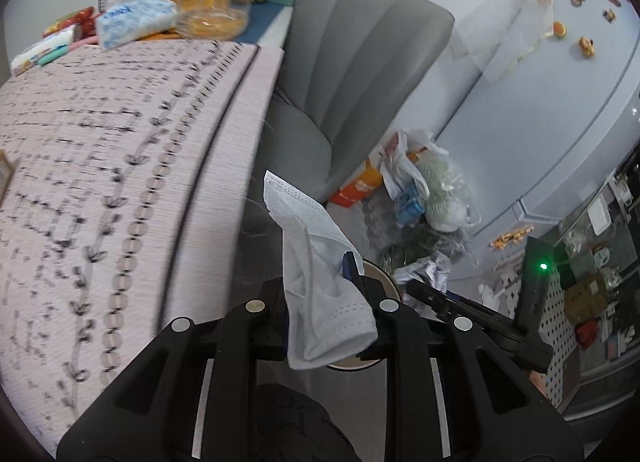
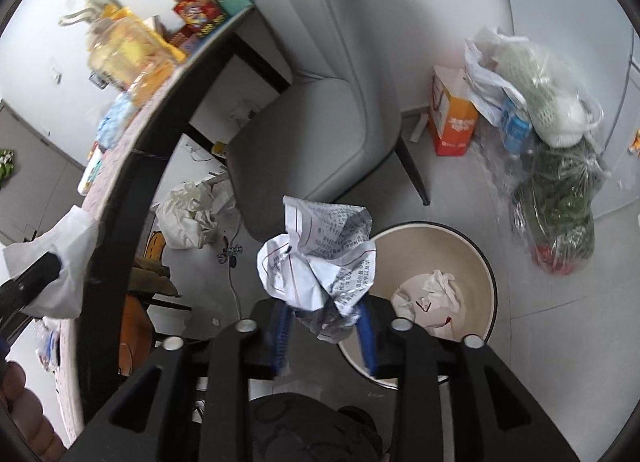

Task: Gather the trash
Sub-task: 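Carry tissue and paper to the bin and open both tools over it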

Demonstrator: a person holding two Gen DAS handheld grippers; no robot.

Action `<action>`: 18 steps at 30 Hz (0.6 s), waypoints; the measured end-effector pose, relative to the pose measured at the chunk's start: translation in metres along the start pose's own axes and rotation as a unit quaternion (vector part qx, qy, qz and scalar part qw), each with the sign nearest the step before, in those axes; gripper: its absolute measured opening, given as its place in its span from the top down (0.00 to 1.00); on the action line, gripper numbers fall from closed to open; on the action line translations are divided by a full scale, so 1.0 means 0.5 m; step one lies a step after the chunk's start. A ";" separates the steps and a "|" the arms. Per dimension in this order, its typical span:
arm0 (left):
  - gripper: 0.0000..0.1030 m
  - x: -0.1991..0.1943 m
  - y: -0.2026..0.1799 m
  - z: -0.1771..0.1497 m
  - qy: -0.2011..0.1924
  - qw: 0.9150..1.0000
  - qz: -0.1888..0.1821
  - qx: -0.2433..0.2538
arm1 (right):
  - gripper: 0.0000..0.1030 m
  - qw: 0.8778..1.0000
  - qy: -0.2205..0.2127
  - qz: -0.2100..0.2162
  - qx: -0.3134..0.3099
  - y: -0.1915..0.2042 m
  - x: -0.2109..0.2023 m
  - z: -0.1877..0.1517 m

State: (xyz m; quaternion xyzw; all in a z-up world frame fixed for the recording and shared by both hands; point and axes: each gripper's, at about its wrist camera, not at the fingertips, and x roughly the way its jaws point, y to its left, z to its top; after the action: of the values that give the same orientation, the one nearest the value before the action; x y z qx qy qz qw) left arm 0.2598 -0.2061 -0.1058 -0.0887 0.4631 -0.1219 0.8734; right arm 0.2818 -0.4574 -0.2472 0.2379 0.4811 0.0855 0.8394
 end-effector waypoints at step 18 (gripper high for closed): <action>0.33 0.234 -0.148 -0.037 0.102 0.992 -0.063 0.032 | 0.29 0.997 -0.035 -0.002 0.076 -0.171 -0.110 -0.051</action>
State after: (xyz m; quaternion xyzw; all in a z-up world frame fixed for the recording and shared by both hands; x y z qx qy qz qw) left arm 0.2980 -0.3119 -0.1883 -0.0765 0.5393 -0.1995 0.8145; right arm 0.2240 -0.5444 -0.2569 0.3026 0.4574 0.0385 0.8353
